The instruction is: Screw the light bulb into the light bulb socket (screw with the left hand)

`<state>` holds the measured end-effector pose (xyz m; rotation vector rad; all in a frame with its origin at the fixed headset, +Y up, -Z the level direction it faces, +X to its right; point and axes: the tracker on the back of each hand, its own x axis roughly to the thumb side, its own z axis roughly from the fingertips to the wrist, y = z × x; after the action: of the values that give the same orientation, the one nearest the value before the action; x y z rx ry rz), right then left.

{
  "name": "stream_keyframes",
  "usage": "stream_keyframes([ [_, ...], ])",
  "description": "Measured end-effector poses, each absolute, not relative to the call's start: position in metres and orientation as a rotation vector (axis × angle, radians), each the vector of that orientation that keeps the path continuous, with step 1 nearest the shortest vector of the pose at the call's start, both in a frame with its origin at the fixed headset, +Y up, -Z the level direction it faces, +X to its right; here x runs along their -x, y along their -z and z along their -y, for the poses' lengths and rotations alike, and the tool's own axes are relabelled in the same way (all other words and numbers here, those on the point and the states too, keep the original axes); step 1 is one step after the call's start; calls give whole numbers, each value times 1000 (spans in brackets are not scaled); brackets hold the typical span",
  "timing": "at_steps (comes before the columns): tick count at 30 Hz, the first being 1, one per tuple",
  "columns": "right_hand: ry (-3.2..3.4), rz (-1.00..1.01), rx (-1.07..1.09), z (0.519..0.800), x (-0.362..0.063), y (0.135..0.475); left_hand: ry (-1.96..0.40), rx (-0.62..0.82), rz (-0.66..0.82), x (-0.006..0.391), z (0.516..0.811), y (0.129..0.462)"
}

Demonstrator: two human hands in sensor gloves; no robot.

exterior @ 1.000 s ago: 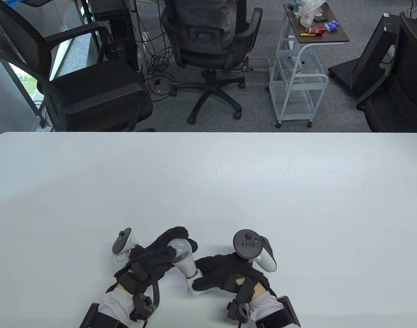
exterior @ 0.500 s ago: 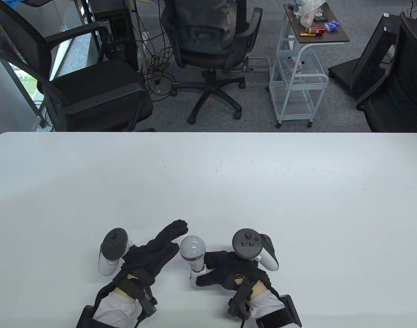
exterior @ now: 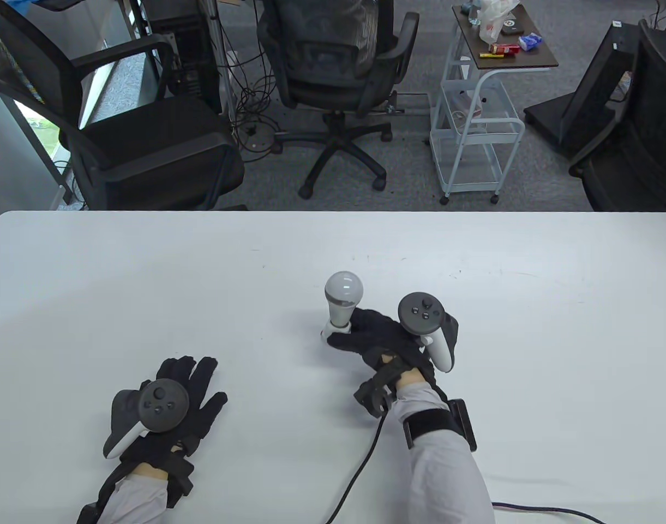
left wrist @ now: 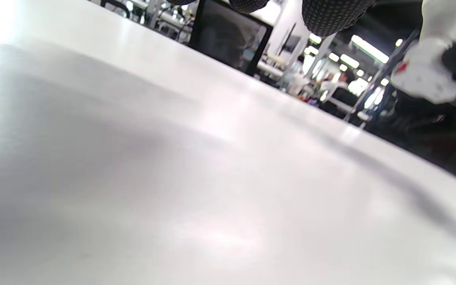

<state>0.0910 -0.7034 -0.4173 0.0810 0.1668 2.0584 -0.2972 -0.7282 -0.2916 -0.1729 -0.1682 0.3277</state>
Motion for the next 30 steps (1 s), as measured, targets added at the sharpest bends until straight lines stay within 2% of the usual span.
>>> stream_keyframes([
  [6,-2188,-63,129,706,-86,469,-295,160,118,302,731,296],
  [12,-2359,-59,239,731,-66,491,-313,132,88,304,727,296],
  [17,-2493,-298,232,751,-50,495,-310,113,98,300,724,296],
  [22,-2528,-334,245,759,-49,490,-301,105,93,299,723,295],
  [26,-2497,-480,165,764,-49,484,-306,98,92,300,722,294],
  [30,-2488,-355,164,753,-66,454,-311,88,88,302,721,293],
])
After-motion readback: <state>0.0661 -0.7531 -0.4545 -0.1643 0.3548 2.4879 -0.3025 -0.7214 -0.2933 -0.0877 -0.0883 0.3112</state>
